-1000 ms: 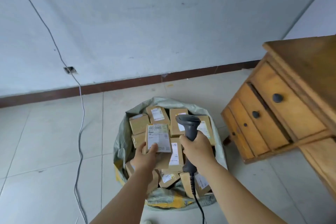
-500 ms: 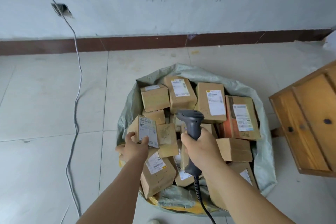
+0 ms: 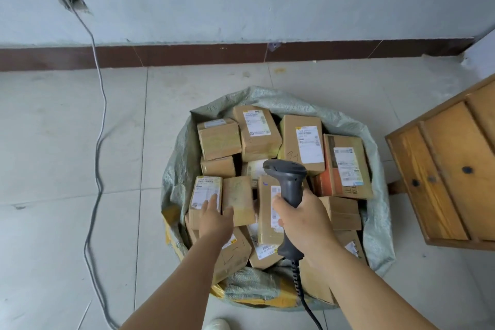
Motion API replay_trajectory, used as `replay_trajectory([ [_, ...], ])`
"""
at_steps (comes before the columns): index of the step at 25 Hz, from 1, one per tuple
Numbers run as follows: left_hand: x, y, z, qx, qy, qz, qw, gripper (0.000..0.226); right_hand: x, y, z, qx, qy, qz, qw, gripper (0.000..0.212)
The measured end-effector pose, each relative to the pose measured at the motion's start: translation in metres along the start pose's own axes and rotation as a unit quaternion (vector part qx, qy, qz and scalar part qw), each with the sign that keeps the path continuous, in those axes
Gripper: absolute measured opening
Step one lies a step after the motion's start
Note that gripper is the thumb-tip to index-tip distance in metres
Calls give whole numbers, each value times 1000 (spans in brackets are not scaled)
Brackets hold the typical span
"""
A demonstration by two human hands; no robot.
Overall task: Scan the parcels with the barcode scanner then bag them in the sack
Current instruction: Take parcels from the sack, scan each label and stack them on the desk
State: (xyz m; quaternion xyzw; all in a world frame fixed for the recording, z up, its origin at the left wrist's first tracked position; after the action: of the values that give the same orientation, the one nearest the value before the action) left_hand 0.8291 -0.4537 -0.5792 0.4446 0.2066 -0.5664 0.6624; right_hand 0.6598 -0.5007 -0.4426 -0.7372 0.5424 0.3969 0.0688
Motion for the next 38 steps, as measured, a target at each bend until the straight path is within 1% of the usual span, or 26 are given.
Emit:
replay_trajectory([
  [3,-63,-10,60,-61,-64,-1,996,54,-43,44,-18,37,14,41,998,18],
  [6,-143,-34,124,-104,-125,-40,986,51,-96,105,-30,69,22,107,992,14],
  [8,-203,-56,167,-104,-171,-65,978,50,-142,153,-36,97,36,147,984,13],
  [13,-337,-127,249,-79,-254,-118,957,49,-258,276,-29,119,67,225,965,25],
  [17,-438,-193,293,-72,-303,-152,938,48,-353,365,0,150,76,279,945,21],
  [20,-516,-253,315,-49,-344,-188,919,49,-426,428,30,168,82,327,926,29],
  [21,-540,-272,321,-46,-356,-206,910,51,-446,445,40,172,83,341,920,29],
  [24,-610,-338,332,-19,-384,-248,889,54,-510,495,78,220,83,381,894,18],
  [26,-649,-379,335,13,-393,-270,879,54,-546,522,105,244,68,411,876,20],
  [28,-687,-422,334,45,-399,-300,866,54,-582,549,134,267,60,437,857,18],
  [33,-751,-505,329,119,-400,-337,844,53,-648,603,191,295,27,486,822,15],
  [38,-769,-577,339,170,-389,-365,828,56,-687,644,222,316,-12,506,803,14],
])
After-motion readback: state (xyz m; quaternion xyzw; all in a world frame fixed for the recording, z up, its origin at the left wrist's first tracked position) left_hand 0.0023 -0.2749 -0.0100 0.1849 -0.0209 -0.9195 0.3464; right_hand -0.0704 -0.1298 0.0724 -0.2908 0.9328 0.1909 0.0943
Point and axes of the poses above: each hand's wrist, its own x-axis towards the middle knuckle, its own y-axis out of the back of the hand, z = x × y, the point moved 6 cm from there along x, towards the middle knuckle, and after that the axes turned 9 degrees about -z, right-handed, at the moved point
